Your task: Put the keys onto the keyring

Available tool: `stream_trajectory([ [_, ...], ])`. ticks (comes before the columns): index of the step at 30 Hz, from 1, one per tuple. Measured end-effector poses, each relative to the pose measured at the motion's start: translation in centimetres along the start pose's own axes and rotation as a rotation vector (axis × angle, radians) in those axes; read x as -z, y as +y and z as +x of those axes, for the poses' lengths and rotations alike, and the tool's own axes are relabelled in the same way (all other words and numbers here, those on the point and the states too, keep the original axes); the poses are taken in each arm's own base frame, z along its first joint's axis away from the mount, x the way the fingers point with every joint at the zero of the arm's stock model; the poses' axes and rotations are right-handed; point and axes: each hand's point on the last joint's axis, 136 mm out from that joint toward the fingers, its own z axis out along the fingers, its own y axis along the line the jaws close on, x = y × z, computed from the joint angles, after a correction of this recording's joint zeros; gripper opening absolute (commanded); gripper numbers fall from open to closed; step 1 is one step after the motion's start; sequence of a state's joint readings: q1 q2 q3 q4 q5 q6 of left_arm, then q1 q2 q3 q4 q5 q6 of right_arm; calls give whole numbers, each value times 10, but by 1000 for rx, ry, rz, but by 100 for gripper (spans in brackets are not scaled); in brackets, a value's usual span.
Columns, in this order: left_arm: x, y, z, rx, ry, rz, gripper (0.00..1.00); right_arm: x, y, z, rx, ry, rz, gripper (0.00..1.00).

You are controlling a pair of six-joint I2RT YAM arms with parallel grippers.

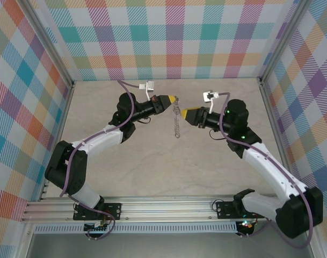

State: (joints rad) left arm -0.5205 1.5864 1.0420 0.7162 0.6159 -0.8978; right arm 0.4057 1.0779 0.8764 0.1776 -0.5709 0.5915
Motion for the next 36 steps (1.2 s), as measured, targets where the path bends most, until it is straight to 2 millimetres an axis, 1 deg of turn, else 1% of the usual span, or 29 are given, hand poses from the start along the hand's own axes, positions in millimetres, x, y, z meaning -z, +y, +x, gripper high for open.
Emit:
stream_trajectory([
  [3, 0, -1, -1, 1, -2, 4, 0, 11, -1, -10, 5, -43, 22, 44],
  [6, 0, -2, -2, -6, -7, 12, 0, 11, -10, -13, -25, -55, 43, 44],
  [12, 0, -4, 0, -8, 2, 20, 0, -5, -34, -11, -91, -42, 53, 45],
  [17, 0, -6, 4, -9, 24, 33, 0, -18, -43, -8, -108, -22, 29, 43],
  [24, 1, -12, 8, -14, 54, 53, 0, -32, -41, -12, -112, -1, -44, 37],
  [30, 3, -18, 8, -22, 57, 67, 0, -37, -33, -18, -111, -1, -106, 34],
  [33, 4, -20, 8, -25, 62, 73, 0, -39, -33, -18, -119, 4, -125, 33],
  [36, 4, -21, 9, -25, 65, 75, 0, -42, -33, -16, -131, 11, -141, 30],
])
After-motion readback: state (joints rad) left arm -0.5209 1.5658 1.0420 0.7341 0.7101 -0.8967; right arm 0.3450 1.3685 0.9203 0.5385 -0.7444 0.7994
